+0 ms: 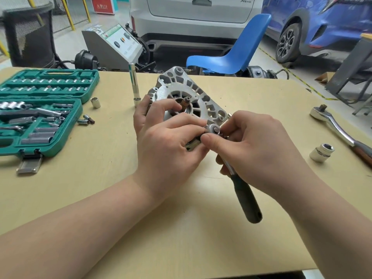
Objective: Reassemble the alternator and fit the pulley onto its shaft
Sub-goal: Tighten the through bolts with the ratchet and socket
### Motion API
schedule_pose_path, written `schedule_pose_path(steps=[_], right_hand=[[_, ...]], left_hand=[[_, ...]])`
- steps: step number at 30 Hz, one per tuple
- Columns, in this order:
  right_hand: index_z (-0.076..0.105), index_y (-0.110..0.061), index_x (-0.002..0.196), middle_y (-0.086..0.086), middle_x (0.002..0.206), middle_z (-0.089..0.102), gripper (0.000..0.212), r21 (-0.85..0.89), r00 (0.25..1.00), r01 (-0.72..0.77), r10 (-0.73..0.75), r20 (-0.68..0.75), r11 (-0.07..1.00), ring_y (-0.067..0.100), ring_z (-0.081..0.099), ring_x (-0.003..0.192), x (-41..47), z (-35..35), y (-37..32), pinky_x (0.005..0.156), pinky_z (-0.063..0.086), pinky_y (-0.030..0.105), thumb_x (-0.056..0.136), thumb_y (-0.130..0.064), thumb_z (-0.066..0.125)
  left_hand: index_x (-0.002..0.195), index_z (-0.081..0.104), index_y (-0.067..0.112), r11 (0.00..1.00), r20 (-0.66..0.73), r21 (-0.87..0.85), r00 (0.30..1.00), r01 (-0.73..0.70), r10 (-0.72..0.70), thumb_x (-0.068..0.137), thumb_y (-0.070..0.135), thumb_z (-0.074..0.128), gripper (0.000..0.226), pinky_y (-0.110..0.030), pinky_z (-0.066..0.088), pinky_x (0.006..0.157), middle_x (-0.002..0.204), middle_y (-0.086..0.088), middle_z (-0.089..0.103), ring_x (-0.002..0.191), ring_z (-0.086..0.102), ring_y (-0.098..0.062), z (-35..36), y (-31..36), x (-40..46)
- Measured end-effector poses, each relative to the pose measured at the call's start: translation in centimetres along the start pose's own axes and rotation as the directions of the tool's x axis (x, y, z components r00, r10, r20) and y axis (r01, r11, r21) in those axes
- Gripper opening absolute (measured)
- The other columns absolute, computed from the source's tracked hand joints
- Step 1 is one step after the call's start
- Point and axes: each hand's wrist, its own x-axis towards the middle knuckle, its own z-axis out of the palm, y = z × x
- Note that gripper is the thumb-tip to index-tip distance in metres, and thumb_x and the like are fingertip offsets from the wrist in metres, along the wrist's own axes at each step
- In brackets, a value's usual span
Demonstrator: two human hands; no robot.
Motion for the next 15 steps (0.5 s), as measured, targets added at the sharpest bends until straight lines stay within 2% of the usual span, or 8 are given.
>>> schedule_pose_path(steps=[5, 9, 12, 15], right_hand=[[0.06, -0.022, 0.084, -0.005, 0.062, 0.073, 0.033, -0.053, 1.0, -0.017, 0.018, 0.024, 0.998, 0.011, 0.07, 0.049, -0.2, 0.1, -0.4, 0.055, 0.063, 0.044, 0.088, -0.05, 0.077], [0.059, -0.022, 0.084, -0.004, 0.061, 0.072, 0.035, -0.07, 1.0, 0.013, -0.013, 0.002, 0.997, 0.013, 0.07, 0.052, -0.3, 0.4, -0.1, 0.057, 0.061, 0.044, 0.089, -0.053, 0.075], [0.064, -0.025, 0.09, -0.005, 0.062, 0.069, 0.027, -0.18, 0.988, 0.155, -0.156, 0.006, 0.971, 0.016, 0.066, 0.057, -0.4, -0.2, 0.4, 0.06, 0.056, 0.04, 0.088, -0.051, 0.072], [0.072, -0.029, 0.105, -0.008, 0.078, 0.07, 0.022, -0.399, 0.942, 0.333, -0.319, 0.105, 0.854, 0.026, 0.063, 0.074, 0.4, -1.6, 0.3, 0.067, 0.052, 0.042, 0.09, -0.045, 0.067]], left_hand=[[0.089, 0.087, 0.023, 0.999, -0.017, 0.031, 0.999, -0.039, 0.039, 0.093, 0.039, 0.083, 0.017, -0.066, 0.026, 0.12, 0.106, 0.014, 0.08, 0.118, 0.066, -0.034, 0.1, -0.2, -0.1], [0.09, 0.087, 0.023, 0.998, -0.011, 0.036, 0.999, -0.047, 0.047, 0.095, 0.036, 0.079, 0.016, -0.069, 0.027, 0.117, 0.106, 0.014, 0.08, 0.119, 0.065, -0.033, 0.1, -0.1, -0.2], [0.089, 0.086, 0.024, 0.997, 0.006, 0.051, 0.999, -0.055, 0.054, 0.095, 0.035, 0.079, 0.014, -0.07, 0.026, 0.117, 0.106, 0.017, 0.08, 0.12, 0.065, -0.031, 0.0, 0.0, -0.2], [0.092, 0.087, 0.026, 0.997, 0.021, 0.066, 0.999, -0.048, 0.047, 0.097, 0.036, 0.079, 0.013, -0.071, 0.024, 0.117, 0.107, 0.02, 0.078, 0.119, 0.065, -0.029, -0.1, 0.1, -0.2]])
